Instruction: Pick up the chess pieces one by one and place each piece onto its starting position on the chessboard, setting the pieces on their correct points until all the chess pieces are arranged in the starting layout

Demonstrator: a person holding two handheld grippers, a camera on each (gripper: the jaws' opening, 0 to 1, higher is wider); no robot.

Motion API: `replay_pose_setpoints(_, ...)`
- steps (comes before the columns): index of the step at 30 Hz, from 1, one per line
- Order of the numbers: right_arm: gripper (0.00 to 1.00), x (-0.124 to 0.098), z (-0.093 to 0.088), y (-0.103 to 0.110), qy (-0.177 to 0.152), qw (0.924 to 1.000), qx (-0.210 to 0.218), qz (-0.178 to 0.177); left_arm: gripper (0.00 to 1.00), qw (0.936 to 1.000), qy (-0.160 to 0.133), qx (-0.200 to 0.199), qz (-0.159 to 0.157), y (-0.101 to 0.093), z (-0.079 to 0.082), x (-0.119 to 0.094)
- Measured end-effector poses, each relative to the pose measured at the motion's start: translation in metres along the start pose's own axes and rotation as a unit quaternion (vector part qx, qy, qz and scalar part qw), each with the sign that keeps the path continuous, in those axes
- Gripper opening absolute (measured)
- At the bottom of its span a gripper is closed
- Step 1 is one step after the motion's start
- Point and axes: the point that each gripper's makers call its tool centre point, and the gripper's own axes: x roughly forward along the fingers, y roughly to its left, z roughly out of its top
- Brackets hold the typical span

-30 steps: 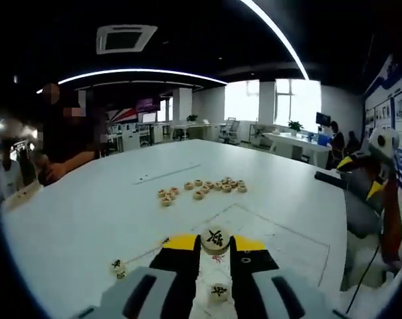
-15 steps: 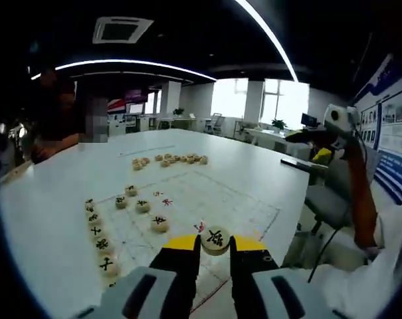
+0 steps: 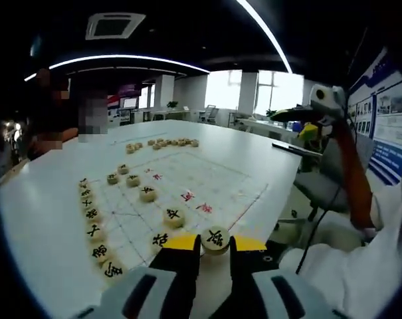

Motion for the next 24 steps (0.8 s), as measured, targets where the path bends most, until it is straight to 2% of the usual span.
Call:
replay_pose_setpoints(4, 0.57, 0.001, -0.008, 0.006, 0.009, 0.9998, -0.006, 0.018, 0.20, 1.0000, 0.005, 0.002, 0.002, 0.001, -0.004, 0.004)
replay_pose_setpoints(11, 0.56, 0.003, -0.009, 0.016, 0.016, 0.9990, -0.018, 0.037, 0.20, 0.9999, 0.006, 0.007, 0.006, -0.001, -0.007, 0.009)
replay_pose_setpoints(14, 0.56, 0.003, -0.009, 0.016, 0.017, 0.9989, -0.019, 0.038, 0.27, 0.9997, 0.009, 0.020, 0.007, -0.002, -0.007, 0.007)
replay_pose_setpoints(16, 0.56, 0.003, -0.009, 0.015, 0.017, 0.9990, -0.019, 0.036, 0.28, 0.9996, 0.004, 0.025, 0.011, -0.002, -0.005, 0.005)
replay_pose_setpoints(20, 0.56, 0.002, -0.009, 0.014, 0.017, 0.9991, -0.018, 0.034, 0.32, 0.9996, -0.010, 0.023, 0.011, -0.002, 0.005, -0.001)
replay_pose_setpoints(24, 0.56, 0.002, -0.008, 0.013, 0.015, 0.9993, -0.016, 0.031, 0.31, 0.9990, -0.041, 0.013, 0.013, 0.002, 0.030, -0.011)
